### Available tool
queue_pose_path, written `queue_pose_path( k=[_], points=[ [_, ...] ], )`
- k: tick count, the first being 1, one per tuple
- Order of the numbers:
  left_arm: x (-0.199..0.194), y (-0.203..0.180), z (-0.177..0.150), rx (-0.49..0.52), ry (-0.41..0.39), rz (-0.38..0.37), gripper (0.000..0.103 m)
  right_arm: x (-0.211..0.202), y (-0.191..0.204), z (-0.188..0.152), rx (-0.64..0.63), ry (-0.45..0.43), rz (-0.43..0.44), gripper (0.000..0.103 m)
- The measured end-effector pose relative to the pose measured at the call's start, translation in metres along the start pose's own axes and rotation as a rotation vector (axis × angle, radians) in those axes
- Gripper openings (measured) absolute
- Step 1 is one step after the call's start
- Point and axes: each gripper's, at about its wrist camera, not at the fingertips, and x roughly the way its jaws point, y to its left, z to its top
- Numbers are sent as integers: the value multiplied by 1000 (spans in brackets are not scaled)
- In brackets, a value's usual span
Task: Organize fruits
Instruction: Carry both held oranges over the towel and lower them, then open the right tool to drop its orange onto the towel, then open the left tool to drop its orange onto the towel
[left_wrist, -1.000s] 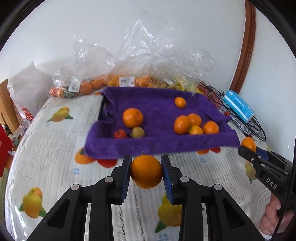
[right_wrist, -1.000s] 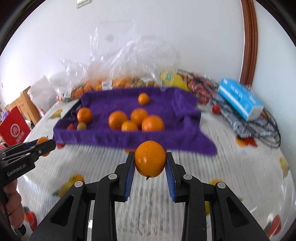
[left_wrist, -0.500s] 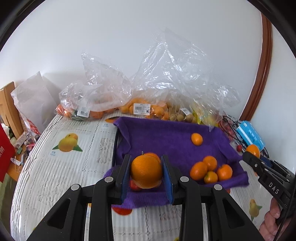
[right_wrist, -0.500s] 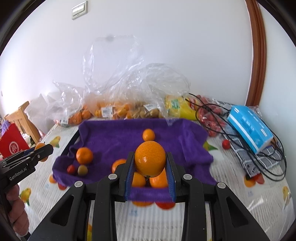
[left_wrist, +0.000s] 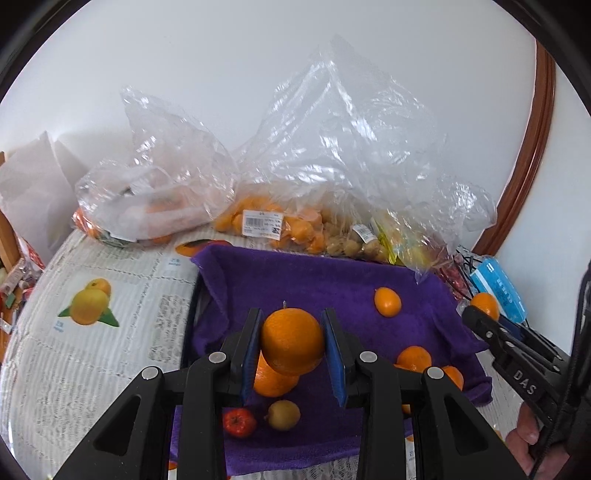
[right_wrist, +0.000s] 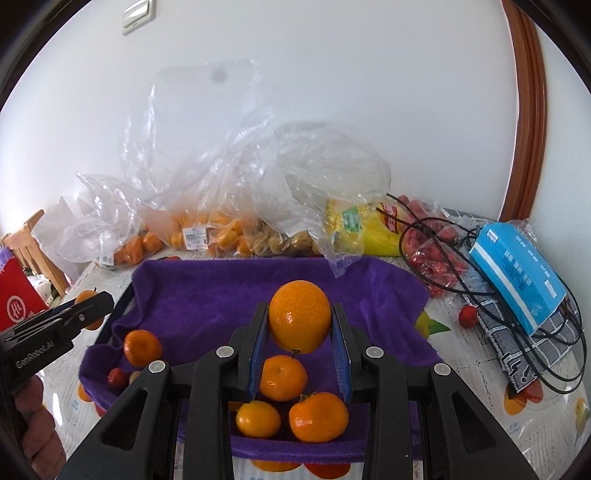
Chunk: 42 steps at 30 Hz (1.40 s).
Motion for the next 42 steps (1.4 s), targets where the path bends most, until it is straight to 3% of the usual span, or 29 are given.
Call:
queue_pose_path(
  k=[13, 27, 29, 35, 42],
  points=[
    [27, -5, -23, 19, 71, -21, 31, 50, -5, -27, -11, 124, -24, 32],
    [26, -5, -25, 6, 54, -39, 31, 48, 2, -30, -44, 104, -33, 32],
    [26, -6, -26, 6, 55, -39, 31, 46, 4, -30, -61, 98, -42, 36],
    [25, -7, -25, 2, 53, -44, 44, 39, 5, -28, -68, 74, -40, 44],
    [20, -9, -23, 18, 40, -38, 55, 32, 4, -25, -60, 54, -36, 47]
  ],
)
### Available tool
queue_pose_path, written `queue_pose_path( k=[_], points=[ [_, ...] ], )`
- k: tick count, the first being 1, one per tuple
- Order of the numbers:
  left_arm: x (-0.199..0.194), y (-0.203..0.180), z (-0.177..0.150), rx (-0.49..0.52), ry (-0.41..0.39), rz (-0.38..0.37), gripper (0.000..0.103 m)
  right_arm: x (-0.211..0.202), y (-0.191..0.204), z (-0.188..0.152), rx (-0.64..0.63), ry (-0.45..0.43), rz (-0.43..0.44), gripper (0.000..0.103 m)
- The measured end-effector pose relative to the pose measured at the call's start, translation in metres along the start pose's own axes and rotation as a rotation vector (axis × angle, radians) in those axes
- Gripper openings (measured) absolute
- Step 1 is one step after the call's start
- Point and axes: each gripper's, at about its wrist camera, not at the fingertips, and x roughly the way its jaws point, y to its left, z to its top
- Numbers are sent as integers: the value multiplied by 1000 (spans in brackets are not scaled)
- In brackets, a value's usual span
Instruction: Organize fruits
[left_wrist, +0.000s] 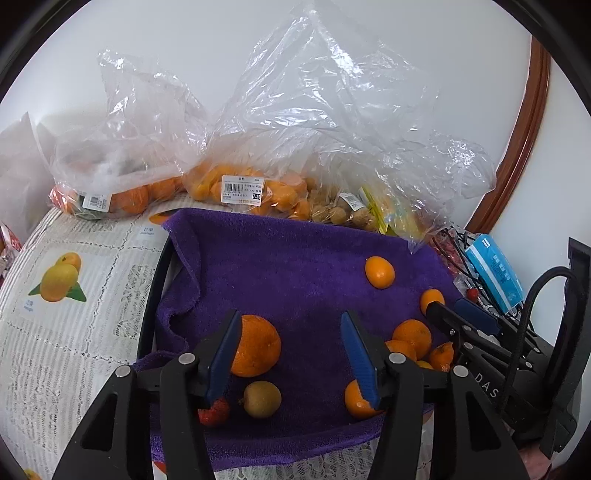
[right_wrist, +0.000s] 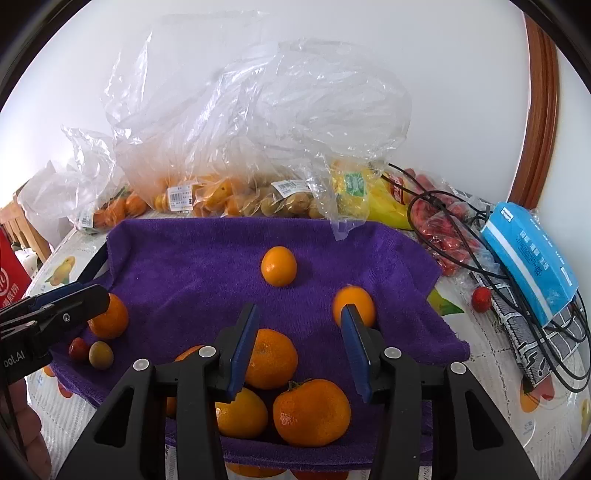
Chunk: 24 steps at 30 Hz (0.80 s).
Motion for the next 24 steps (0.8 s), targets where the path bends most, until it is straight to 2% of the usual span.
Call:
queue_pose_path(
  k=[7, 12, 15, 19, 24],
  points=[
    [-21, -9, 5, 65, -37, 9, 65, -16, -2, 7, 46, 0, 34, 49],
    [-45, -13, -3, 65, -18, 17, 72, -56, 3, 11, 49, -8, 30, 49],
    [-63, -17, -14, 71, -2, 28, 74, -85, 7, 8, 41, -20, 7, 55],
    [-94, -26, -29, 87, 1, 49, 78, -122, 11, -7, 53, -24, 7, 72],
    [-137, -34, -48, 87, -21, 70, 80, -163, 12, -27, 58, -7, -37, 72]
  ],
)
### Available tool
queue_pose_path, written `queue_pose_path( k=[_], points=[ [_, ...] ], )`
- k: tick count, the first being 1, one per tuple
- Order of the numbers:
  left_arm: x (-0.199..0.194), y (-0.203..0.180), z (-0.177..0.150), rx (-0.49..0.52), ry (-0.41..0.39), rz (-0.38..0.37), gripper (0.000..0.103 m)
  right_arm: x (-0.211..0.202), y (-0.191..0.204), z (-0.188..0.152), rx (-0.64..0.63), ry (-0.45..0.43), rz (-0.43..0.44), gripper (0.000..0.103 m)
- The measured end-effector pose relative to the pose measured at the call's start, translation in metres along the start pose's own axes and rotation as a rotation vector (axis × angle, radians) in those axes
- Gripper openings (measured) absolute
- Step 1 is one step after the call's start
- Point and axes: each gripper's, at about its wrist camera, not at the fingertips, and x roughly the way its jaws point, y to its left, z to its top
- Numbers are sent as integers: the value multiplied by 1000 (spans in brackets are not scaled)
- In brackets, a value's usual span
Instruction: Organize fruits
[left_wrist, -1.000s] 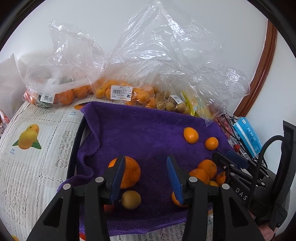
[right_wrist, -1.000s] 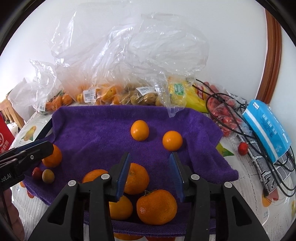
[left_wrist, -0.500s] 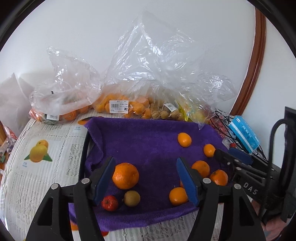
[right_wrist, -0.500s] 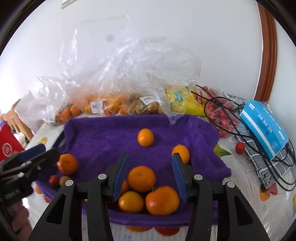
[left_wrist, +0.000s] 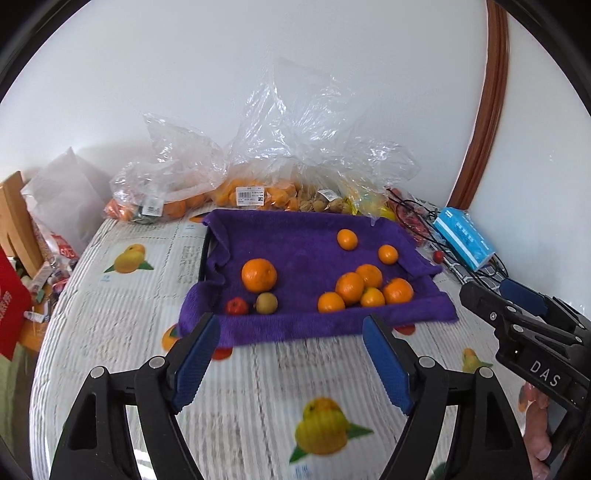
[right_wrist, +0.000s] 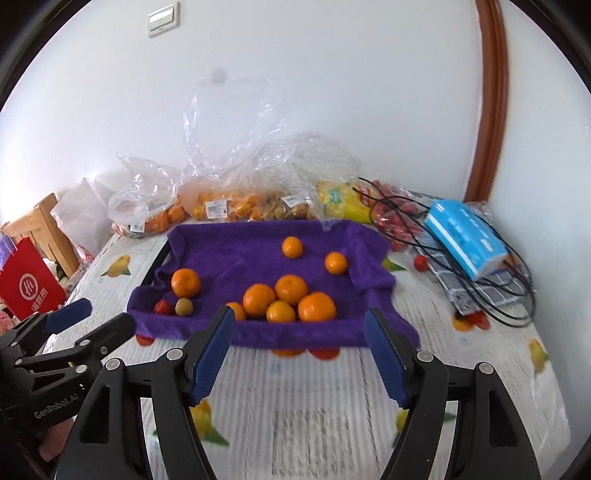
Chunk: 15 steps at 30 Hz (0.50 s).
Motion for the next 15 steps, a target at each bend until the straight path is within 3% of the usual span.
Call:
queue_pose_path(
  k=[3, 5, 9, 15],
  points=[
    [-25, -4, -10, 11, -6, 10, 82, -26, -7, -10, 21, -22, -9, 74],
    [-40, -5, -16, 7, -24, 16, 84, -42, -11, -16, 29, -43, -10, 90],
    [-62, -6, -26, -7, -41, 26, 88, -71, -16, -28, 15, -84, -31, 95],
    [-89, -10, -33, -9, -76, 49, 90, -91, -19, -43, 11, -60, -27, 101]
  ],
)
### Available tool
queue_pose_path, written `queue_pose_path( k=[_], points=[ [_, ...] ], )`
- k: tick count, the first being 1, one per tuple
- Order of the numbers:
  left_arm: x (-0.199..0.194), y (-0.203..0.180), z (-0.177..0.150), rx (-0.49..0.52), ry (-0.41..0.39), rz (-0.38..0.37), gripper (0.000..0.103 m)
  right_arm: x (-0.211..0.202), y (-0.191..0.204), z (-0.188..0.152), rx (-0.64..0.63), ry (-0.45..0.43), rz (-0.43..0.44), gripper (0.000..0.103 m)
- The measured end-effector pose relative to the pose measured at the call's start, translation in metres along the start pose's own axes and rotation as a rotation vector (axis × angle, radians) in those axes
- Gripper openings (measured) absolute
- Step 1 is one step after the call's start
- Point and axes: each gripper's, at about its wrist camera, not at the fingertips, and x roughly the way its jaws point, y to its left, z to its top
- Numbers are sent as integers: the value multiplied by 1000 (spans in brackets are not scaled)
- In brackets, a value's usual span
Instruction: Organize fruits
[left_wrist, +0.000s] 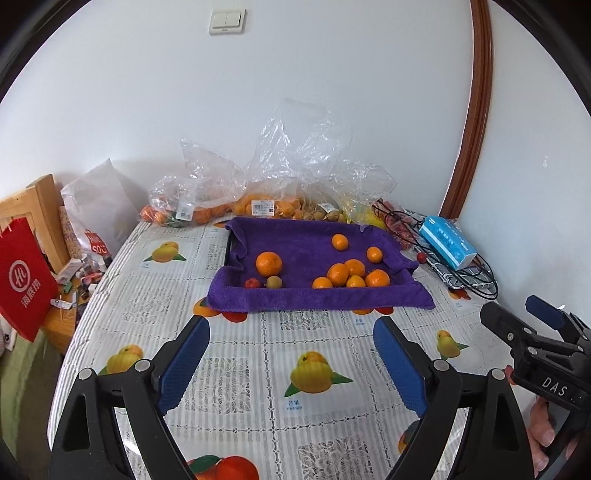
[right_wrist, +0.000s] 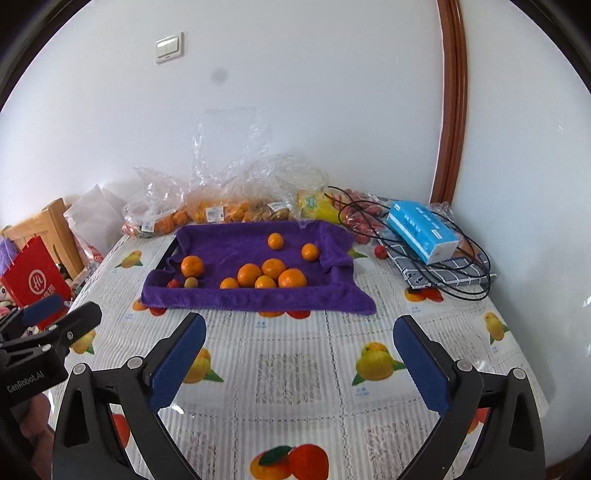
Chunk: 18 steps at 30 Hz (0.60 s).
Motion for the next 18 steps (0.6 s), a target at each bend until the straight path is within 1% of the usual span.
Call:
queue_pose_path(
  k=[6, 10, 18],
  points=[
    [-9, -8, 1, 19, 1, 10, 90, -13, -5, -5, 15, -11, 13, 101],
    [-11, -11, 1, 21, -3, 14, 91, -15, -9, -8, 24, -5, 13, 101],
    [-12, -16, 1, 36, -7, 30, 91, -20, -15, -10, 45, -24, 15, 101]
  ],
)
